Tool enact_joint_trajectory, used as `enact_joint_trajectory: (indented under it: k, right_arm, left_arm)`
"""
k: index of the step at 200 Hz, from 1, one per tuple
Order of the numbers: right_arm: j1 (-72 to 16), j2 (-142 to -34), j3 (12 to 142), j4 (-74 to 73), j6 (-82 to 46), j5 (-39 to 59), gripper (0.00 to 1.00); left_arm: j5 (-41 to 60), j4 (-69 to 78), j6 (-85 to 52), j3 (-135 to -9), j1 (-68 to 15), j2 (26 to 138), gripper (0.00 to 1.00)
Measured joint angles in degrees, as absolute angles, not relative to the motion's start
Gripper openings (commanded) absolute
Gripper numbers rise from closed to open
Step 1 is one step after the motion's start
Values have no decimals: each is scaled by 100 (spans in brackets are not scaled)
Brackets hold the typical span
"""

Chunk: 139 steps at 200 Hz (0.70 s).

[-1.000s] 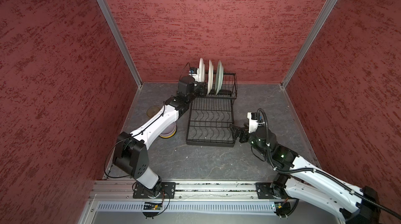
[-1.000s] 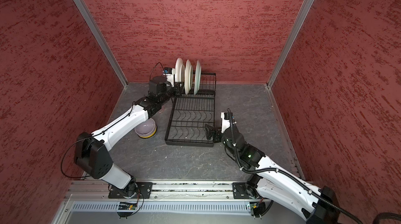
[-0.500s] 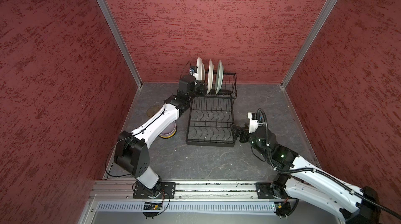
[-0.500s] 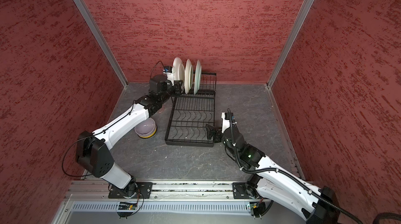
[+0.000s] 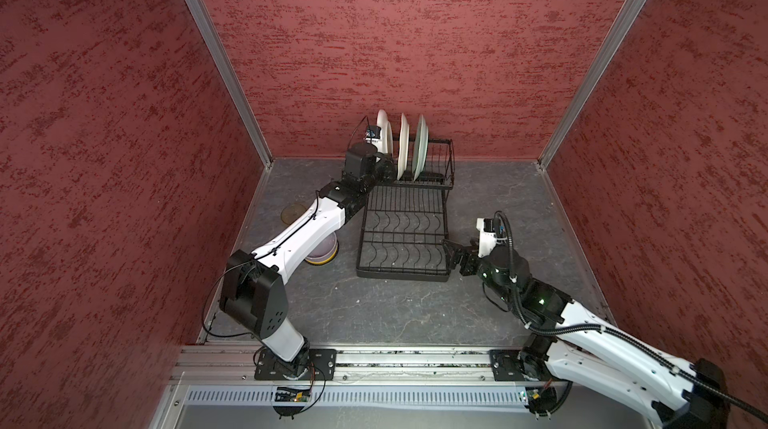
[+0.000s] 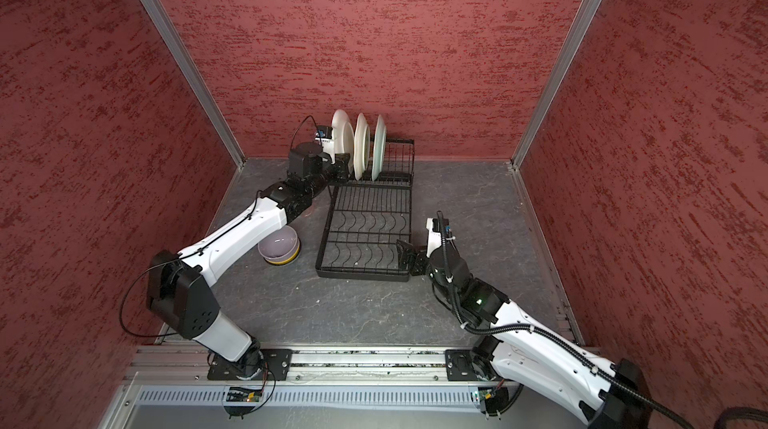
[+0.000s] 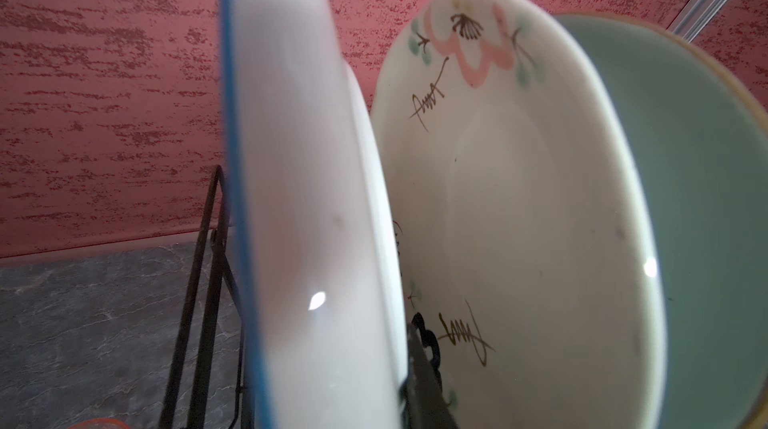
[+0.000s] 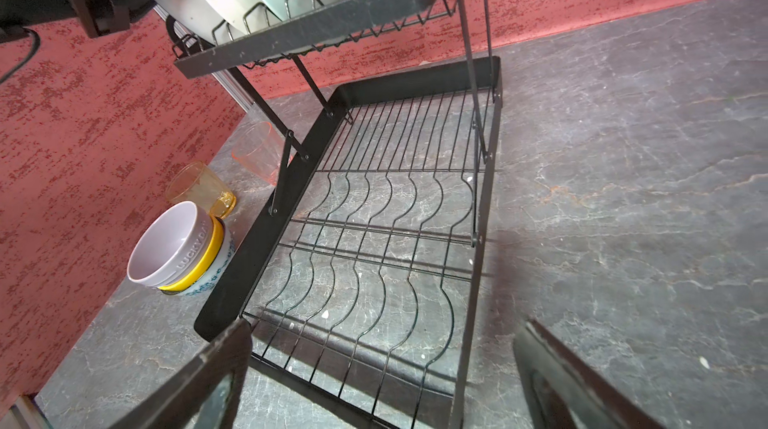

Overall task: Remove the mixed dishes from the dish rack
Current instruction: 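Lift the watermelon plate up out of the rack with the left gripper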

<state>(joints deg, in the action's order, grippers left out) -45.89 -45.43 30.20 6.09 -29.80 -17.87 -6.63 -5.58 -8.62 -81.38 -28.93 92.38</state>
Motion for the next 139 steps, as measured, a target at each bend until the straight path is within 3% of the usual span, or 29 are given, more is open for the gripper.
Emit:
enact_joint_trajectory:
  k: [139]
  right_arm:
    - [-4589,-4510,2906,626,-3089,-1824,99]
  left_arm:
    - [-1205,-338,-482,-7990,-3159,9223,0]
